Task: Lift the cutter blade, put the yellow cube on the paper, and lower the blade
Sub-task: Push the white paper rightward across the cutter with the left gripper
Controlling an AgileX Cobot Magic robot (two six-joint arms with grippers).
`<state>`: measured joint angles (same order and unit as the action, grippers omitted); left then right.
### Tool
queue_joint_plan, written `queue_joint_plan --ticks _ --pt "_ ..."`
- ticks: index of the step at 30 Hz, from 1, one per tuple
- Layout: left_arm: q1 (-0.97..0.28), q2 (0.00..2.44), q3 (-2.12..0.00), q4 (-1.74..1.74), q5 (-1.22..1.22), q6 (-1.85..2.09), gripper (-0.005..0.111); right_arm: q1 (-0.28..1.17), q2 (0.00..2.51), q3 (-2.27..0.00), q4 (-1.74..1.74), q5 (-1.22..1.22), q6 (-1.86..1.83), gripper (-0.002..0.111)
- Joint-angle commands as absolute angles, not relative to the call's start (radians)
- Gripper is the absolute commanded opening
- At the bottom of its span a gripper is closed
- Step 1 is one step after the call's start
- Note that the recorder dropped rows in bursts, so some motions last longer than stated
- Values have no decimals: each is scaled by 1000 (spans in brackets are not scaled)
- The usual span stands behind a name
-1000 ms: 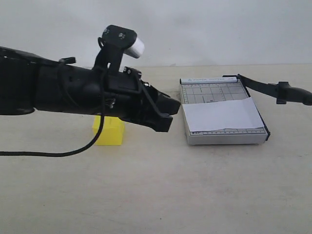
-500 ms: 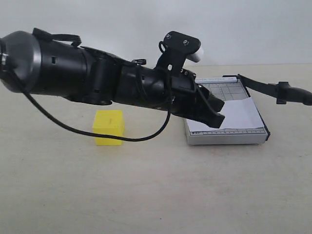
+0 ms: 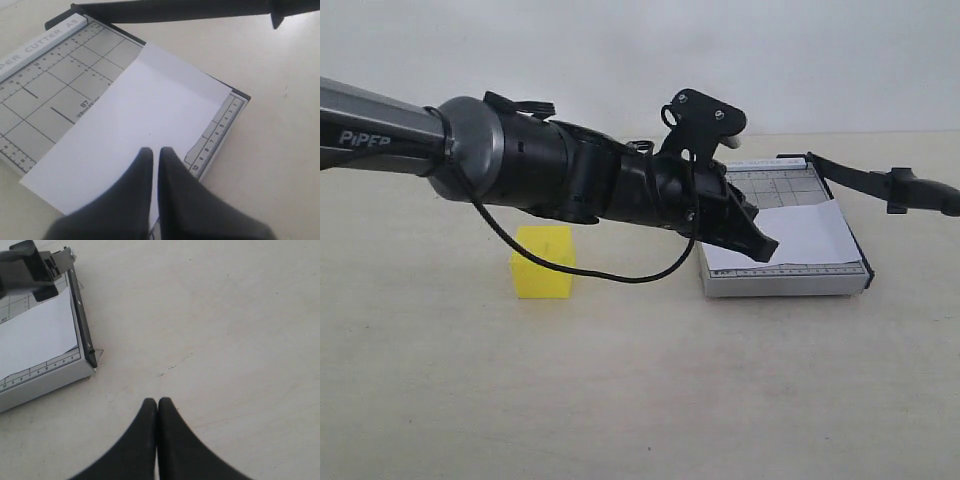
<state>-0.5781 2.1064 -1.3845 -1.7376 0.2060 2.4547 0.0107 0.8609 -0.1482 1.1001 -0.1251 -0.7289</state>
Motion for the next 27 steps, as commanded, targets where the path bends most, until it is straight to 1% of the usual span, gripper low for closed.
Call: queue_joint_plan --ticks 1,10,18,27 --pt "-582 2146 -1419 -1744 197 2468 4 10 860 -143 1093 -134 -731 0" --pt "-582 2209 -1460 -1744 125 2474 4 10 860 -143 1093 -134 -731 0" --pt "-582 2236 -1502 -1744 130 2484 4 10 860 -143 1093 -134 -731 0" --pt "-582 2250 -1502 -1744 123 2486 4 10 860 -143 1093 -134 -731 0"
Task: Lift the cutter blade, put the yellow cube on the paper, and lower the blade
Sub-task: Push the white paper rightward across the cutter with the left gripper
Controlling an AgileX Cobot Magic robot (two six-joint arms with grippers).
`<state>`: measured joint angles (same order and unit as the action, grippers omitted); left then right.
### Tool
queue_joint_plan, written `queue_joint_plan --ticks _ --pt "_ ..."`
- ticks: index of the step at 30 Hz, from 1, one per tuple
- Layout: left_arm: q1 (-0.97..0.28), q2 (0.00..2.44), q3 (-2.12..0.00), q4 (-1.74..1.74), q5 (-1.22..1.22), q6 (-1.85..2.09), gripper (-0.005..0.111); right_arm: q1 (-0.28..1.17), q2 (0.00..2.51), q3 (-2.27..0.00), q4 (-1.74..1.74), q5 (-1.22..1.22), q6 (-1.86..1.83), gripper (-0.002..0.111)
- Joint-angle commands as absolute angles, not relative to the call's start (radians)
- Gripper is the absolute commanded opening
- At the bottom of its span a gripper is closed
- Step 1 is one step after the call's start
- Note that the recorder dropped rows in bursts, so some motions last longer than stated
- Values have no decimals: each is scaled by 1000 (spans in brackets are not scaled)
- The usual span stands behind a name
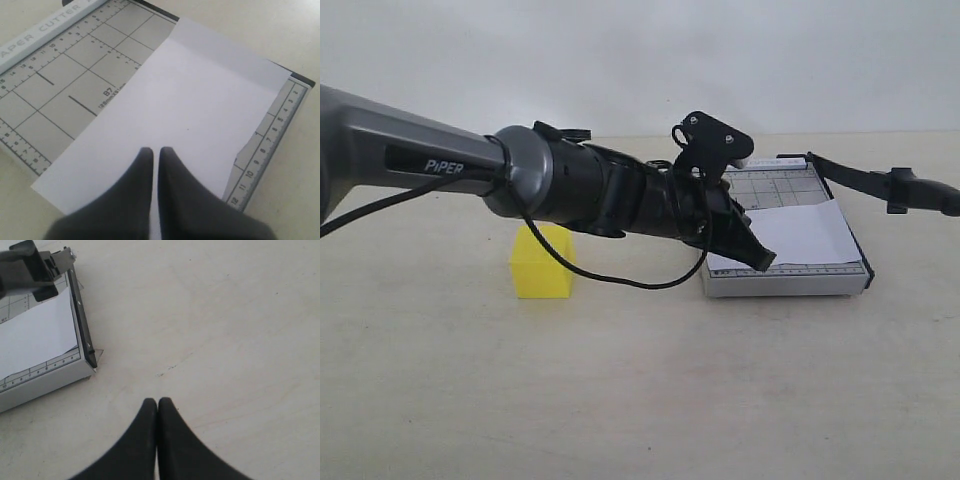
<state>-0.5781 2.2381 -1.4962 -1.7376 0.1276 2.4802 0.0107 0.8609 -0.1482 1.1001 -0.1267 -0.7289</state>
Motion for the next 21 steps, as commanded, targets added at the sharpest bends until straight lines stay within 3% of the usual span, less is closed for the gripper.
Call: queue_joint_plan --ticks 1,21 --pt "-582 2254 -1502 -1744 123 2486 4 10 860 -143 1093 -134 -731 0" --pt "-584 2308 -1579 -1744 149 2484 4 10 860 -143 1093 -134 -731 0"
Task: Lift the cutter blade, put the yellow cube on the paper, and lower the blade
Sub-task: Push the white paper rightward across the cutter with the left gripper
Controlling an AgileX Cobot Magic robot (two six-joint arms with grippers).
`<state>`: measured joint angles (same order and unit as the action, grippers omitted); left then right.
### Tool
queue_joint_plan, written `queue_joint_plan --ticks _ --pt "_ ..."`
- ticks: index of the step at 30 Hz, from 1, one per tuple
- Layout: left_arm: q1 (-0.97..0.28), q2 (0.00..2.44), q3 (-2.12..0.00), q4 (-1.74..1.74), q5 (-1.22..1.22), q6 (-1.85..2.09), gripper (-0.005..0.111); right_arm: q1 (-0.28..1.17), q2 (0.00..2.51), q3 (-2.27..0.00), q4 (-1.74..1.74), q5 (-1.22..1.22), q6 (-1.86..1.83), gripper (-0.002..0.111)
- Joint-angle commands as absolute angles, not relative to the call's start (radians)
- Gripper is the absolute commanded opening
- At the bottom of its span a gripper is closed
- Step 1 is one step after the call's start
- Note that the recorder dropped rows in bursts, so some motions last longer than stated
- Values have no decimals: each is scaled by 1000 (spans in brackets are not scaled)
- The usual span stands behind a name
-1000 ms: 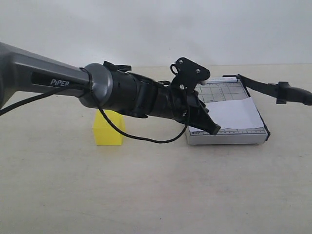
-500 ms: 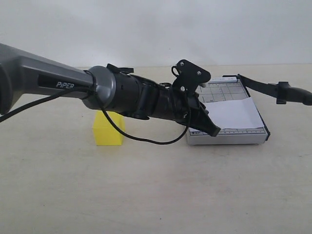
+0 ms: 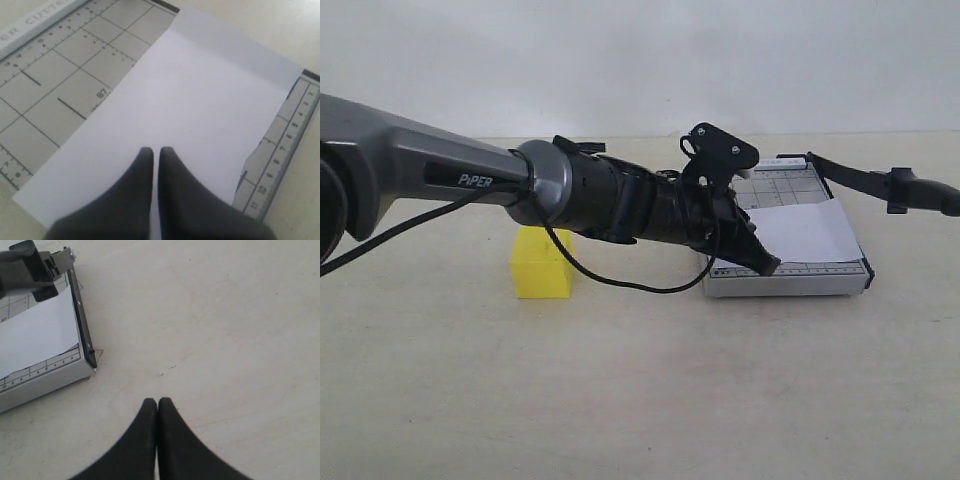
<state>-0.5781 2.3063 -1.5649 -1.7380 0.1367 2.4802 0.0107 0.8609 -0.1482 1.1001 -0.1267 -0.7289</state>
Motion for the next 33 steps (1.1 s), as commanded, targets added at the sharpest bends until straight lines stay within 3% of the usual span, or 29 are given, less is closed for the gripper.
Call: queue_joint_plan --ticks 1,33 --pt "-587 2310 -1579 -1744 149 2484 4 10 860 -143 1093 -134 -731 0" --pt "-603 2275 -1579 -1685 -24 2512 4 10 860 -143 1093 -139 -731 0"
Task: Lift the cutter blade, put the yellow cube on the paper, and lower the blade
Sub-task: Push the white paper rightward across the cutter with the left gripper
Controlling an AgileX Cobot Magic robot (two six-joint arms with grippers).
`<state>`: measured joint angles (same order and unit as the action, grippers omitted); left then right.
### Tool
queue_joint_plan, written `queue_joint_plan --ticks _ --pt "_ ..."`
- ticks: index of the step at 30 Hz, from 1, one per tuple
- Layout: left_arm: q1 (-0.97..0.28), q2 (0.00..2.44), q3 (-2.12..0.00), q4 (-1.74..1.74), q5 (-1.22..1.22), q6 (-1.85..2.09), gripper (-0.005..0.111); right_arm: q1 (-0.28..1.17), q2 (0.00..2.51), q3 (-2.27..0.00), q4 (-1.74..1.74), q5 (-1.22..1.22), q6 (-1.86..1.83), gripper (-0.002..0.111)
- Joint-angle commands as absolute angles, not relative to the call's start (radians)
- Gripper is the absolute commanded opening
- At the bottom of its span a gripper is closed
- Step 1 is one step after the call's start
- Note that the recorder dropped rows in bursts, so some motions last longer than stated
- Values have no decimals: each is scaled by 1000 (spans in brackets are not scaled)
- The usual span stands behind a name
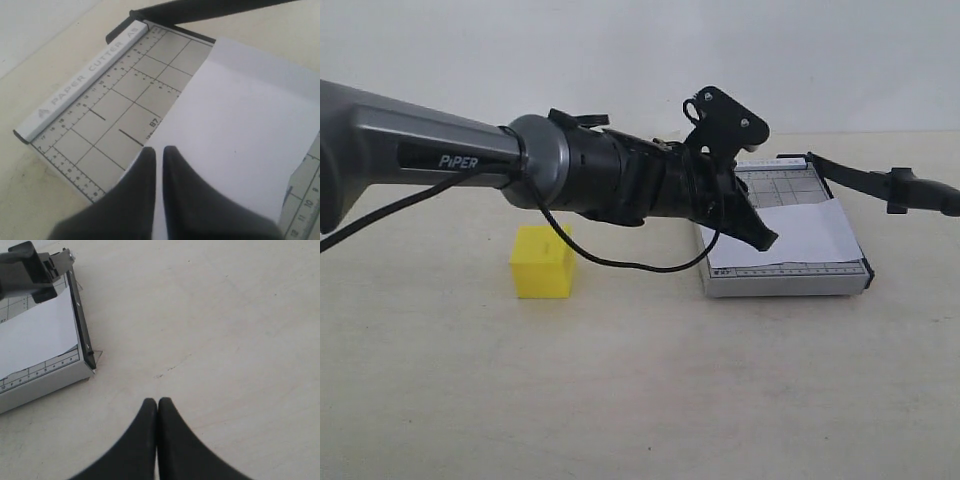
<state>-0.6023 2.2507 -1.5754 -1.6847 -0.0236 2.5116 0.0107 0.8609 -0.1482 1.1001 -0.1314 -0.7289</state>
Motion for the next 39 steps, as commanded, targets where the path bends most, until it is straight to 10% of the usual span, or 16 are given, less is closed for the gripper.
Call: queue_joint_plan --ticks 1,39 --pt "-603 2280 -1579 -1685 -21 2512 4 10 860 -143 1093 -139 -731 0" --pt "-650 2363 -1680 -1660 -81 2530 4 10 860 -143 1093 -139 -731 0"
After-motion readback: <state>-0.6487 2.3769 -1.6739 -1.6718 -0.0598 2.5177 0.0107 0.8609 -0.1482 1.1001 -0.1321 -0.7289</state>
